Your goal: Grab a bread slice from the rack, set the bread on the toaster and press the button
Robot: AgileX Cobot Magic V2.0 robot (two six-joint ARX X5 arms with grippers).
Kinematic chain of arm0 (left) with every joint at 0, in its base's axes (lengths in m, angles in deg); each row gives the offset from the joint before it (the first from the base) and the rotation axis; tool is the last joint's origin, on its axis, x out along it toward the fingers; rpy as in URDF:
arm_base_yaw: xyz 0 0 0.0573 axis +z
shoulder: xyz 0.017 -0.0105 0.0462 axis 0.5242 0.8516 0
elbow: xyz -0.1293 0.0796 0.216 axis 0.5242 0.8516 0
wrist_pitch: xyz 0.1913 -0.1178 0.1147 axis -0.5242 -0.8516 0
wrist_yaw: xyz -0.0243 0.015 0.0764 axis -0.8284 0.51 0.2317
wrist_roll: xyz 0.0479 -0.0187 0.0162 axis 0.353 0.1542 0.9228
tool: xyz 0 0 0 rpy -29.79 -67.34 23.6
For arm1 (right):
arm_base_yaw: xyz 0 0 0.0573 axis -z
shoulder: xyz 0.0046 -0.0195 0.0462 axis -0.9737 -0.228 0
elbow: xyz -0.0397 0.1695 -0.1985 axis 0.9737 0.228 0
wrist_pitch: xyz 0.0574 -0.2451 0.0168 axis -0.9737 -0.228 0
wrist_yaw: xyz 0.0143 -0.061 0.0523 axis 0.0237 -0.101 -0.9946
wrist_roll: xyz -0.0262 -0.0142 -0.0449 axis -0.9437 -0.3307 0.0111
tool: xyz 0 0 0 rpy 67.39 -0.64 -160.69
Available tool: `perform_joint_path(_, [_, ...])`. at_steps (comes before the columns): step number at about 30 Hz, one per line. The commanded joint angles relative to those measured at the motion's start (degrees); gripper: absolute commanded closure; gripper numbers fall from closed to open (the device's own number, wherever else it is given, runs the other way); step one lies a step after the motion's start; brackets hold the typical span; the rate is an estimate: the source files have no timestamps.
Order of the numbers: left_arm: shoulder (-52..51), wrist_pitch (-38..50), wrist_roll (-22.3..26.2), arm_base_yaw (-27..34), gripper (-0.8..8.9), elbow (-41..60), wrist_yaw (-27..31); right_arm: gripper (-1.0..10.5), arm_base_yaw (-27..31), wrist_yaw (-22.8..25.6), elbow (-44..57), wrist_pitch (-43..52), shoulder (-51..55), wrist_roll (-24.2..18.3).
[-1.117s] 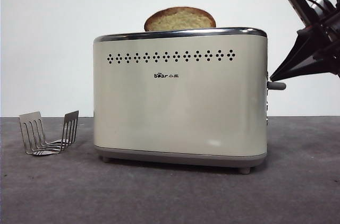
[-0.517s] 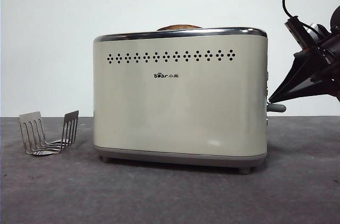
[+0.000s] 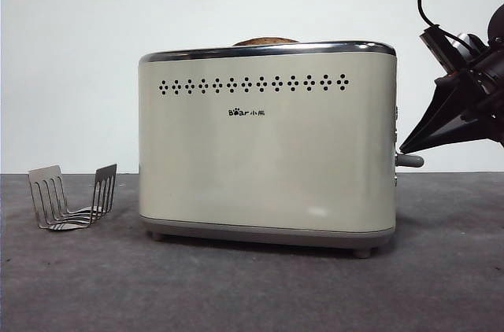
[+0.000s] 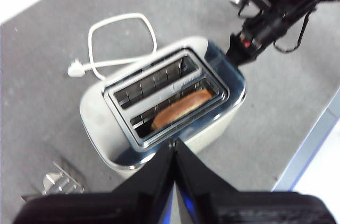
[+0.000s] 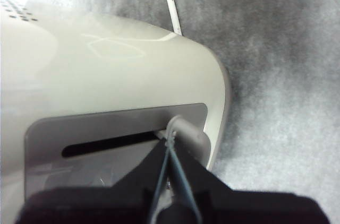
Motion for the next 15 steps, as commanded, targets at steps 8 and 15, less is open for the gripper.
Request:
perform_joint_path(8, [-0.2,0.1,0.6,-0.1,8.22,4.0,-0.1,9.5,-0.1,5.9,1.4,-2.3,-3.1,-1.6])
perform_joint_path(15, [-0.2,0.1,0.6,-0.1,8.22,4.0,0.0,9.5,-0.1,6.2,1.4,-3.6,-4.2,-2.6])
